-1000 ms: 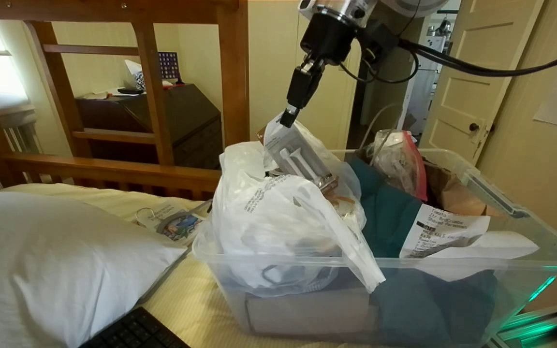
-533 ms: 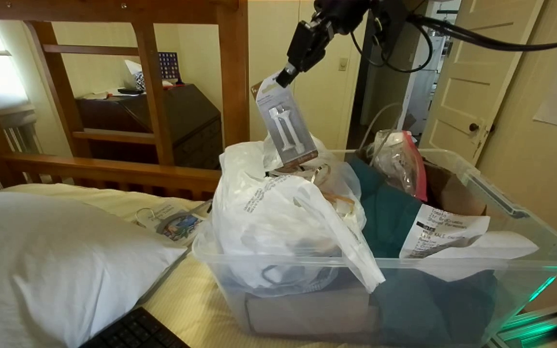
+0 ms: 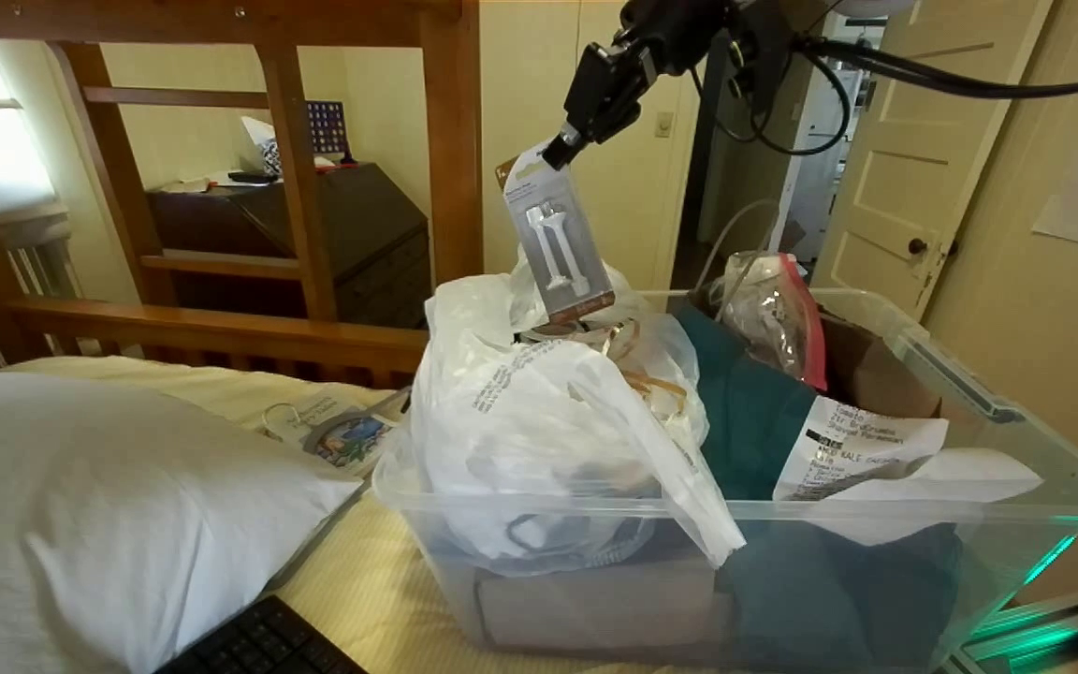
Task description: Move the objects in the plastic
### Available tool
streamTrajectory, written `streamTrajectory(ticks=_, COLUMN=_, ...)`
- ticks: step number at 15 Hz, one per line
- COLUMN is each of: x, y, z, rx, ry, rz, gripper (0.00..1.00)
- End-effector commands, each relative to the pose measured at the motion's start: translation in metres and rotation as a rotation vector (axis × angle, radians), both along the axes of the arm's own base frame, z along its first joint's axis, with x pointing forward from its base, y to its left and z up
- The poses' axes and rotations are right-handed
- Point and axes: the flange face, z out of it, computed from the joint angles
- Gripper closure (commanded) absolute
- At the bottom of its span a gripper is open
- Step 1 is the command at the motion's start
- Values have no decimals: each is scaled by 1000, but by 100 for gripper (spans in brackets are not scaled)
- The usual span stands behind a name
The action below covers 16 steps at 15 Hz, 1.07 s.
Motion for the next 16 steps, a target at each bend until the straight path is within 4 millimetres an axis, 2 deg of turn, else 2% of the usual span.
streamTrajectory(ticks=1, x=8, y=2, z=6, rx=120, ry=-48, rz=-51, gripper=100)
streamTrajectory(ticks=3, x=12, y=-1, z=7, rx=217, ry=-73, rz=-120, gripper=100)
streamTrajectory(ticks=6, x=16, y=-9, z=-6, rx=273, ry=-55, rz=-187, gripper=100)
streamTrajectory(ticks=11, x=15, y=-30, z=-8, rx=290, ry=-8, rz=-250, gripper=100)
streamTrajectory(ticks=16, x=15, y=-44, z=-20, rx=247, ry=35, rz=-274, gripper=100)
